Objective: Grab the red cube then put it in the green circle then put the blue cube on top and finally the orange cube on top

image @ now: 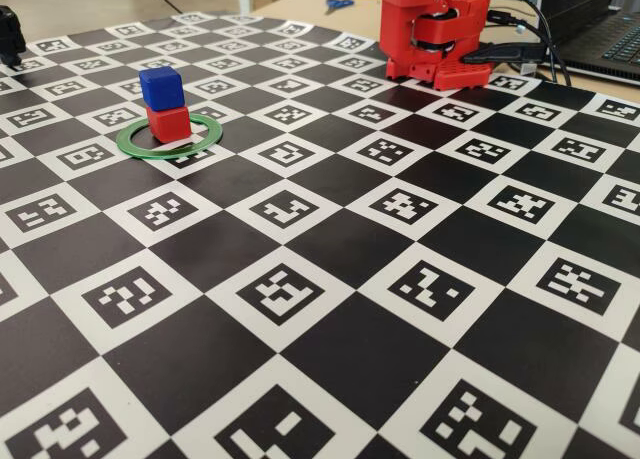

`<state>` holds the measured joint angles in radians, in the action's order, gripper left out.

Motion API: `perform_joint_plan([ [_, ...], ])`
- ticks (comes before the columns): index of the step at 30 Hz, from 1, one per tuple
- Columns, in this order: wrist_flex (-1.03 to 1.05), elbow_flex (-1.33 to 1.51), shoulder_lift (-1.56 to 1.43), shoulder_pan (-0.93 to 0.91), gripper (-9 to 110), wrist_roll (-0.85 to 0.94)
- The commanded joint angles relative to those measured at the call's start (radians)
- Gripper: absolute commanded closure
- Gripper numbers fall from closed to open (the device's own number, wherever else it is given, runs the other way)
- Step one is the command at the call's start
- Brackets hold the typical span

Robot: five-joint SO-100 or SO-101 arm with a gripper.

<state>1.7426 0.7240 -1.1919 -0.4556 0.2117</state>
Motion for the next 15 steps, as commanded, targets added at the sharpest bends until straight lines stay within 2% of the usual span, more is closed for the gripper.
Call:
perform_joint_plan([
  [1, 0.021, -0.032, -0.158, 0.046, 91, -0.011],
  [15, -0.114, 0.158, -0.190, 0.129, 91, -0.055],
])
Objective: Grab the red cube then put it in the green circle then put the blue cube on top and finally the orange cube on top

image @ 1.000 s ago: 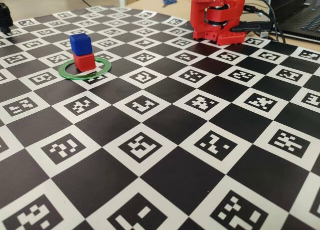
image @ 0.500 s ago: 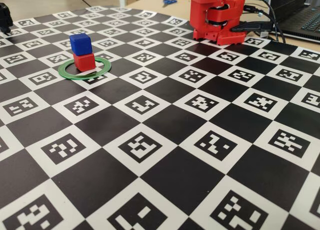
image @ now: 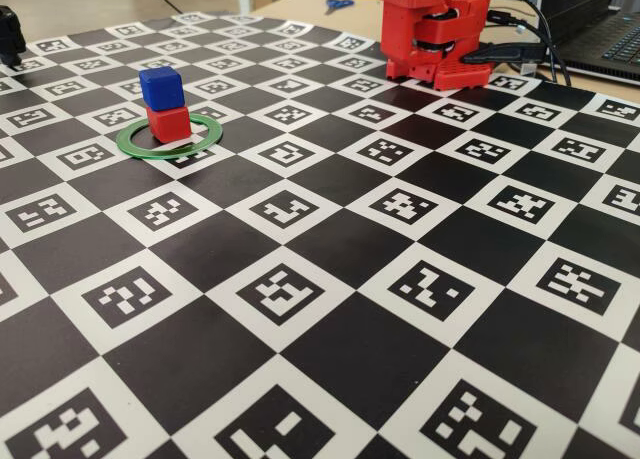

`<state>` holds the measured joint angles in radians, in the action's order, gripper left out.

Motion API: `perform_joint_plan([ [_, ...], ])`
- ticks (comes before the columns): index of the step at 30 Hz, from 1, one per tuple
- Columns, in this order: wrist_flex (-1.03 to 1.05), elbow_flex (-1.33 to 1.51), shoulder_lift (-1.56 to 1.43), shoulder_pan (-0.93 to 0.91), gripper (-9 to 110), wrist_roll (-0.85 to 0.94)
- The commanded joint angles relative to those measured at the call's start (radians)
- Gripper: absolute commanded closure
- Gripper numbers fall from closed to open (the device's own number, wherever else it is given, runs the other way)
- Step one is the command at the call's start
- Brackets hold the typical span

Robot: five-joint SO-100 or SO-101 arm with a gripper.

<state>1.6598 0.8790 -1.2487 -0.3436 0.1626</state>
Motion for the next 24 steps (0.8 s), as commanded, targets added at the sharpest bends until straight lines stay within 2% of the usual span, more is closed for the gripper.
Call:
perform_joint_plan([
  [1, -0.041, 0.015, -0.133, 0.021, 91, -0.009],
  [24, -0.187, 0.156, -0.048, 0.054, 91, -0.023],
])
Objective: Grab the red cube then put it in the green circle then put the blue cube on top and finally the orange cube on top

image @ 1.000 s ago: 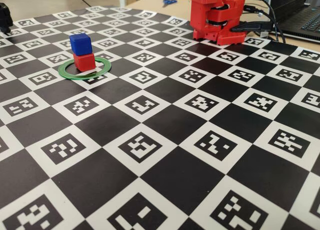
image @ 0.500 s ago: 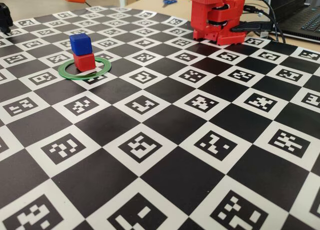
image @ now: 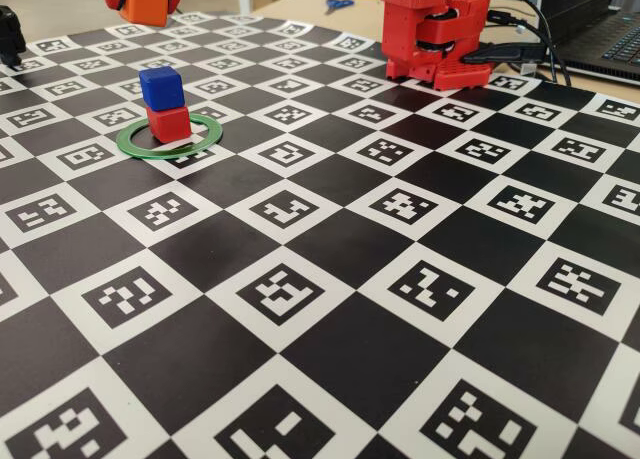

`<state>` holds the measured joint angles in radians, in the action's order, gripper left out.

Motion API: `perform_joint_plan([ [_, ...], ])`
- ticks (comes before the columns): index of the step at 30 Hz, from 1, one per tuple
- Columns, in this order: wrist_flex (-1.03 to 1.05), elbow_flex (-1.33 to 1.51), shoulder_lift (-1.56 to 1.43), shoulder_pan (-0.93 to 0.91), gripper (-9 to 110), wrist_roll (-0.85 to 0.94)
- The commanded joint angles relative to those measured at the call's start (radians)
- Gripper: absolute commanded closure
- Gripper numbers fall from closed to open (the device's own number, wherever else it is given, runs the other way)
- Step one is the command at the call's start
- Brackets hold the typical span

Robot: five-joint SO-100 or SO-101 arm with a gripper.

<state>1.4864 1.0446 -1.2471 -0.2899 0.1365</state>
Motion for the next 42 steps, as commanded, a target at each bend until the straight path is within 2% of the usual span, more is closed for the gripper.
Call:
perform_joint_plan([
  [1, -0.018, -0.002, -0.048, 0.000, 91, 0.003],
  [42, -0.107, 0.101, 0.025, -0.014, 91, -0.006],
])
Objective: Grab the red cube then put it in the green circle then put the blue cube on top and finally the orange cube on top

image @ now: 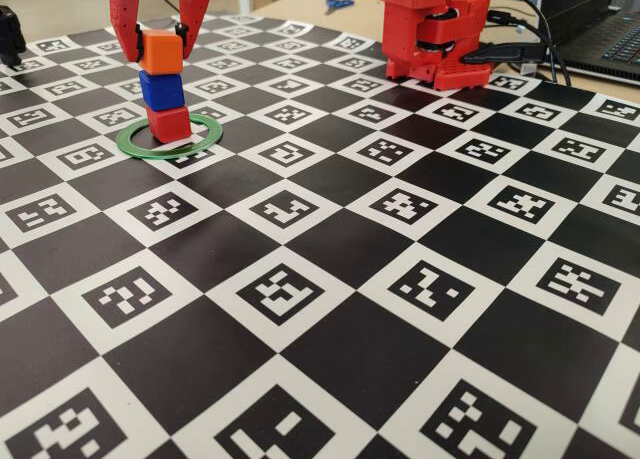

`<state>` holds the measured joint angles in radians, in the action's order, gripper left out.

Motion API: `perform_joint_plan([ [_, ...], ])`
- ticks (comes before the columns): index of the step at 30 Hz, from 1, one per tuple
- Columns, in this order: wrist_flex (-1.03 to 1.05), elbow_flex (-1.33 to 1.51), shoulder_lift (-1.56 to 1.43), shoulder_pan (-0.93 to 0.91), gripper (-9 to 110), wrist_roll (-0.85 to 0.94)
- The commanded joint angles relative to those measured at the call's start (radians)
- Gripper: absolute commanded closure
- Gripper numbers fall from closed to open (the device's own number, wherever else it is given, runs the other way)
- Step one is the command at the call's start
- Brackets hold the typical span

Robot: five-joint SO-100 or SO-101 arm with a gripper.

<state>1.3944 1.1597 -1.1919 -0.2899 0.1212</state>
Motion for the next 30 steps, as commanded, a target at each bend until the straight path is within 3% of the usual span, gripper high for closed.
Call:
perform_joint_plan([
  [1, -0.015, -0.014, -0.031, -0.015, 91, 0.011],
  [24, -0.021, 0.005, -0.021, -0.015, 90, 0.012],
  [30, -0.018, 0.014, -0.026, -0.020, 78, 0.020],
])
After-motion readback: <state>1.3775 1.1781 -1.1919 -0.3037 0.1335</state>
